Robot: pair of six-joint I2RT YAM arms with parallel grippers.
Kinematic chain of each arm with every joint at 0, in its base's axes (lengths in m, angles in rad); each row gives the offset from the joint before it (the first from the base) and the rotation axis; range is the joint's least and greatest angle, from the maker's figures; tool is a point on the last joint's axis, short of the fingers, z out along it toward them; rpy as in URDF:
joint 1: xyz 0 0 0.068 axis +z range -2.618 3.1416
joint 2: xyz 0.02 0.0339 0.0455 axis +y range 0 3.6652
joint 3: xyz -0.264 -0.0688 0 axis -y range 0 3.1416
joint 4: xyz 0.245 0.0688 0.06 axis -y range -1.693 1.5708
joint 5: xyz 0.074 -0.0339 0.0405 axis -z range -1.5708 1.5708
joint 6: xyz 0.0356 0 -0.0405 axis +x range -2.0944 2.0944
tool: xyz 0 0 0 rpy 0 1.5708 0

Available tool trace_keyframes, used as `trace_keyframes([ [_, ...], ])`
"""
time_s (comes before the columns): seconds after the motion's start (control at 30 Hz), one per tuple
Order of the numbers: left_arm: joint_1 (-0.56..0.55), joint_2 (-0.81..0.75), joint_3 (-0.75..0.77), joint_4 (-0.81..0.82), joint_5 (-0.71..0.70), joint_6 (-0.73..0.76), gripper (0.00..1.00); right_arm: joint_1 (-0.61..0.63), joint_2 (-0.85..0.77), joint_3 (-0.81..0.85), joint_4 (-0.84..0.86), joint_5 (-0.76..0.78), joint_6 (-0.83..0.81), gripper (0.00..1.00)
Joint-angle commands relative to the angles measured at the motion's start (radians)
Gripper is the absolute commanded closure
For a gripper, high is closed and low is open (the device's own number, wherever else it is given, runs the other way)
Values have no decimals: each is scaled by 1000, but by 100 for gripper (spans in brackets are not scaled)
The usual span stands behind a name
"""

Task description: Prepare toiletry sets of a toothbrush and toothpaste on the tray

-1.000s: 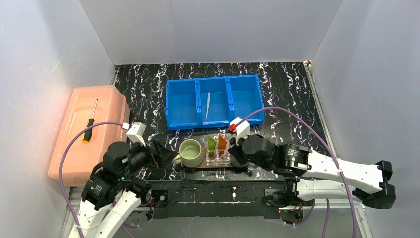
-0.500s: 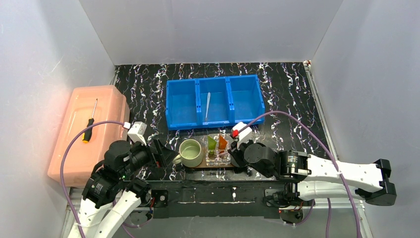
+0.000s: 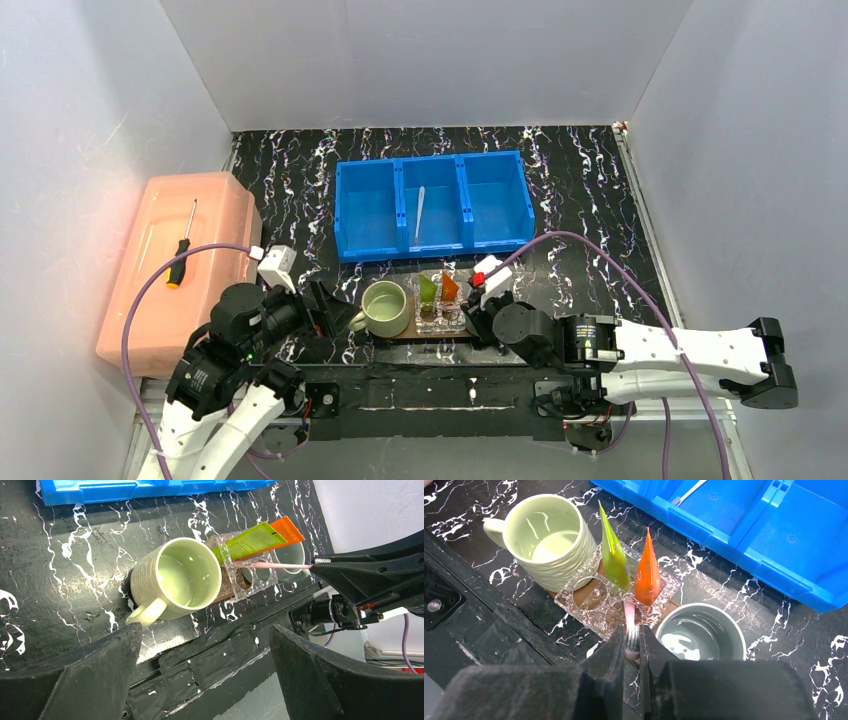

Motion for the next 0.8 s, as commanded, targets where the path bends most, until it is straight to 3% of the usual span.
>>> trace_keyframes([
  [0.0,0,8,-9,5,7,17,2,25,-19,-22,61,67,29,99],
  [0.13,0,10,-9,5,7,16,2,39,-20,-38,67,83,40,99],
  [0.37,0,11,-10,5,9,17,2,61,-27,-48,68,110,49,86],
  [0.77,0,14,-9,5,13,17,2,95,-30,-37,57,140,52,77],
])
